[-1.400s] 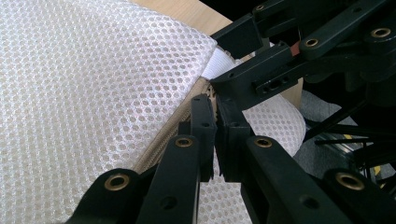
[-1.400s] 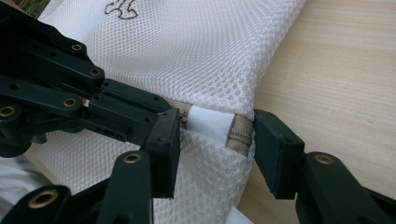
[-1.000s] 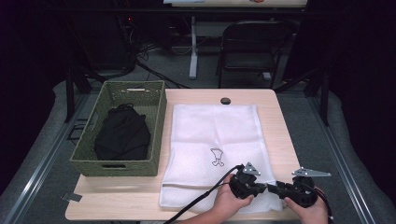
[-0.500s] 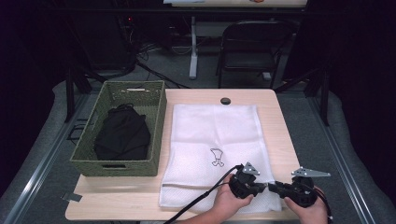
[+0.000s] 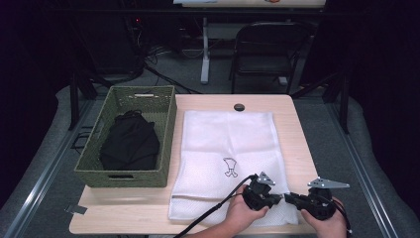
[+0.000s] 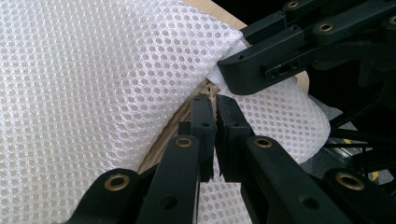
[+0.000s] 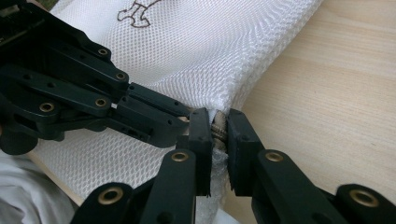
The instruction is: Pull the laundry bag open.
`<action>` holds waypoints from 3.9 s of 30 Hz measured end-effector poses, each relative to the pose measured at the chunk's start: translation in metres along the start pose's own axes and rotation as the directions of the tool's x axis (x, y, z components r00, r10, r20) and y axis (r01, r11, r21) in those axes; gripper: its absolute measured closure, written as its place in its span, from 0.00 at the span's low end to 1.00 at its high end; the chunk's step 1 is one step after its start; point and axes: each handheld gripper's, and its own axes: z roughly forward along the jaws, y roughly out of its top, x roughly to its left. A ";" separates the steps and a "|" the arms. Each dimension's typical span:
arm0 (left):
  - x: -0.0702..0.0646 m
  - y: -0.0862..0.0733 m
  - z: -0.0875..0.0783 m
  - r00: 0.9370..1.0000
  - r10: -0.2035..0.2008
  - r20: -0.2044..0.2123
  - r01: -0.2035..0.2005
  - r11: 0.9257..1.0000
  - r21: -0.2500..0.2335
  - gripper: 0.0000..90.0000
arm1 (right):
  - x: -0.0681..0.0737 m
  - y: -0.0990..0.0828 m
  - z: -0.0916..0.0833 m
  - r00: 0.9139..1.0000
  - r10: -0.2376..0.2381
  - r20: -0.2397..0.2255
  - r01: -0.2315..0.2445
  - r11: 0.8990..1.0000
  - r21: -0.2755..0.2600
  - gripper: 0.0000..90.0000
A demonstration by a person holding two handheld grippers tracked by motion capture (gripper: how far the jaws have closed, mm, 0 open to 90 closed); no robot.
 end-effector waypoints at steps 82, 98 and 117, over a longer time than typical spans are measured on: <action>-0.005 0.002 -0.009 0.999 -0.027 -0.024 0.027 1.000 0.002 0.97 | 0.008 0.001 -0.002 0.999 -0.014 0.034 0.014 1.000 -0.010 0.92; -0.004 0.002 -0.012 0.999 -0.029 -0.024 0.029 1.000 -0.009 0.97 | 0.009 0.002 -0.002 0.999 -0.016 0.030 0.016 1.000 -0.013 0.93; -0.003 -0.001 -0.014 0.999 -0.040 -0.027 0.040 0.999 -0.020 0.97 | 0.008 0.004 0.000 1.000 0.003 0.008 -0.003 1.000 -0.004 0.94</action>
